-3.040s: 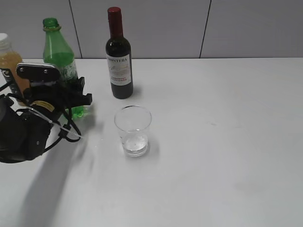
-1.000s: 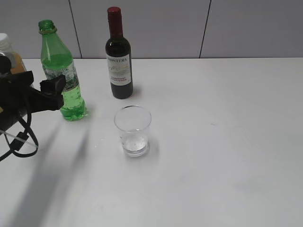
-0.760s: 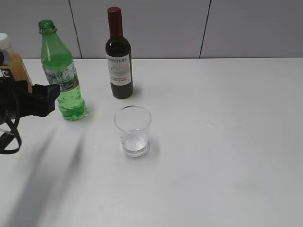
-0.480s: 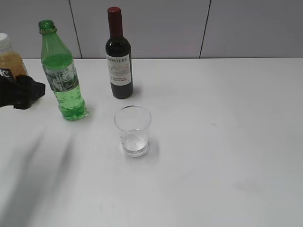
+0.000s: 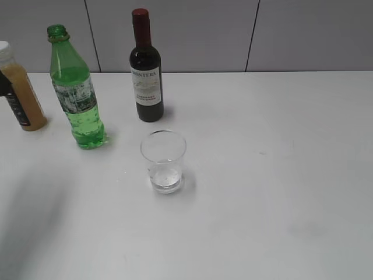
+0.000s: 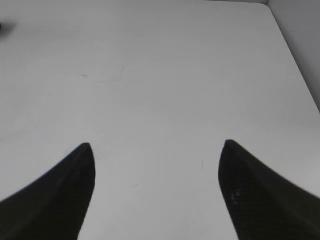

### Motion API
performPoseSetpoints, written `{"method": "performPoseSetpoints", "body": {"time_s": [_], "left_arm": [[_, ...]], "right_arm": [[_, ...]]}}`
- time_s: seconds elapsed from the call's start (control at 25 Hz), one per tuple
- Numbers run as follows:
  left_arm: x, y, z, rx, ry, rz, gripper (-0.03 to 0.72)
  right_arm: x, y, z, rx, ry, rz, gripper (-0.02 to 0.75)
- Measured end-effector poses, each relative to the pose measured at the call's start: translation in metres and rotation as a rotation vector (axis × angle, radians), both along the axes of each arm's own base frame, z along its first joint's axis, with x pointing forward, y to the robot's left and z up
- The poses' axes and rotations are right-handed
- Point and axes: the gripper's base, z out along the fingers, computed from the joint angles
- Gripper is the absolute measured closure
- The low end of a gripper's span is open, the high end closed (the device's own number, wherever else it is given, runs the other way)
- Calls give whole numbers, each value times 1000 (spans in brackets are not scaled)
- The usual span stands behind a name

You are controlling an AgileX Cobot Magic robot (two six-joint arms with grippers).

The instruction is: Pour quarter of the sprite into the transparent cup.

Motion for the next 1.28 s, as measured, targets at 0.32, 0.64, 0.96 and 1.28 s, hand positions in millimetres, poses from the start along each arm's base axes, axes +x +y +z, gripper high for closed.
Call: {"method": "performPoseSetpoints", "body": {"time_s": [0.32, 0.64, 0.96, 1.28], "left_arm": [[-10, 26, 41, 50, 118, 50, 99], [-49, 39, 50, 69, 135, 97, 100], [-114, 33, 22, 36, 92, 101, 100], [-168, 29, -6, 1, -7, 108, 95]], "right_arm": [[0, 0, 0, 0, 0, 0, 144], [0, 0, 0, 0, 0, 0, 144], [0, 0, 0, 0, 0, 0, 144], [0, 0, 0, 0, 0, 0, 144]]}}
